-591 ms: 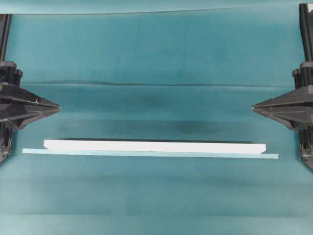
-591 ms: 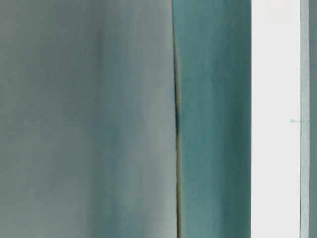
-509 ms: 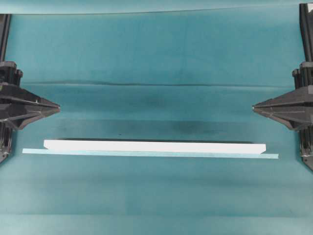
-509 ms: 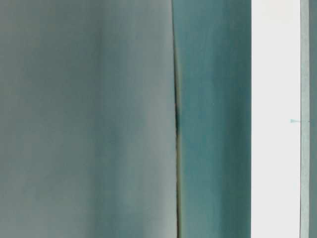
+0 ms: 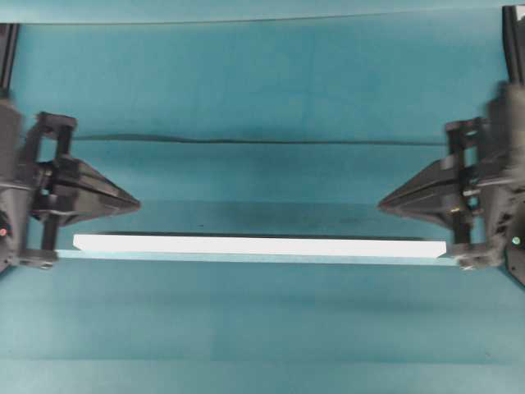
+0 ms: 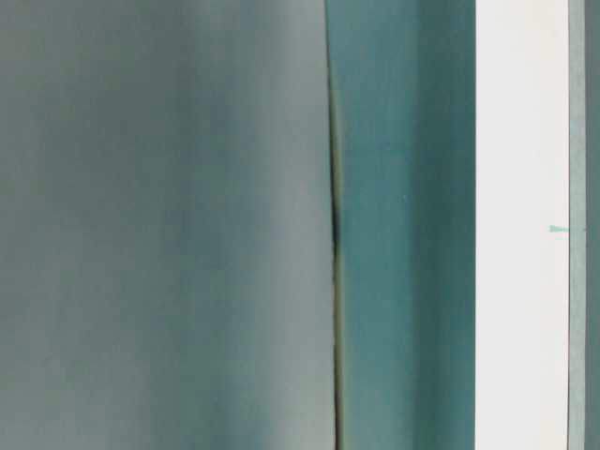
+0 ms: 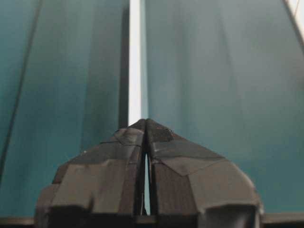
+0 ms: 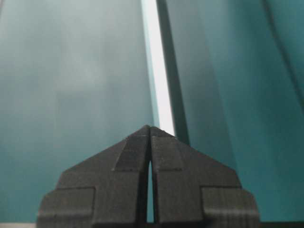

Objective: Lift a wooden board with both hands.
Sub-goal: 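Move both grippers down over the white board near each end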

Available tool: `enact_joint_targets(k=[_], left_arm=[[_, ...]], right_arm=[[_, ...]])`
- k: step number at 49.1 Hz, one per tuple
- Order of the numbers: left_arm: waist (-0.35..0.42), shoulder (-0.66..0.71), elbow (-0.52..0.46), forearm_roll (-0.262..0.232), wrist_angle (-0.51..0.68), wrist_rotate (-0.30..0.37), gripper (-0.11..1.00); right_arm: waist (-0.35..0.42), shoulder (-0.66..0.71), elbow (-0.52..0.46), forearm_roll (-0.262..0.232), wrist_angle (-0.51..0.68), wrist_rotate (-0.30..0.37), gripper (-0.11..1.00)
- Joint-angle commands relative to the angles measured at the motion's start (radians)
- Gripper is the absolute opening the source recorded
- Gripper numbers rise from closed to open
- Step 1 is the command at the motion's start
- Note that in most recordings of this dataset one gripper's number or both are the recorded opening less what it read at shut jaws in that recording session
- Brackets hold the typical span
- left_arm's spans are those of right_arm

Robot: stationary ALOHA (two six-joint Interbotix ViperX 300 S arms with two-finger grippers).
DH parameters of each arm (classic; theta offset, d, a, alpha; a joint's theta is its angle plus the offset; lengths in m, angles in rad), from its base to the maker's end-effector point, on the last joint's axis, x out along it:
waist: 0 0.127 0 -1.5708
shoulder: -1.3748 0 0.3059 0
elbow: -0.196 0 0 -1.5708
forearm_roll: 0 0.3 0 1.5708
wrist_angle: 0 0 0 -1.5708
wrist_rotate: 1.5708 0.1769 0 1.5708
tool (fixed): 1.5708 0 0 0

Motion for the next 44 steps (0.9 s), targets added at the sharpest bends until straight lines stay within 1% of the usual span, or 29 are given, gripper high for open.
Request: enact_joint_targets(k=[1,12,16,21,27,31,35,44], left_arm=[[-0.002,0.052,-0.095,0.003,0.132,0.005,-0.02],[-0.003,0.202,-0.206,0.005,0.408,0.009,-0.02],[-0.003,0.253,-0.236,0.005,0.485,0.009,-0.02],[-0.002,0.308,-0.273,0.005,0.554,0.011,-0.02],[-0.003,0.348,-0.293,0.008,0.574,0.012,-0.02],[-0.002,0.365,-0.296,0.011,0.577,0.012,-0.02],[-0.003,0.377,-0.298,0.011,0.578,0.014,-0.02],[-0.005,0.383,-0.295,0.011,0.575,0.014,-0.02]], right_arm=[[0.006,0.066,-0.063,0.003,0.084,0.009,0.0],[0.02,0.244,-0.201,0.003,0.316,0.006,0.0],[0.02,0.307,-0.261,0.002,0.393,0.002,0.0],[0.018,0.377,-0.327,-0.015,0.492,-0.02,0.0],[0.012,0.449,-0.383,-0.026,0.572,-0.055,0.0],[0.012,0.479,-0.403,-0.026,0.595,-0.077,0.0],[0.012,0.497,-0.413,-0.025,0.6,-0.094,0.0],[0.003,0.508,-0.413,-0.026,0.598,-0.1,0.0]])
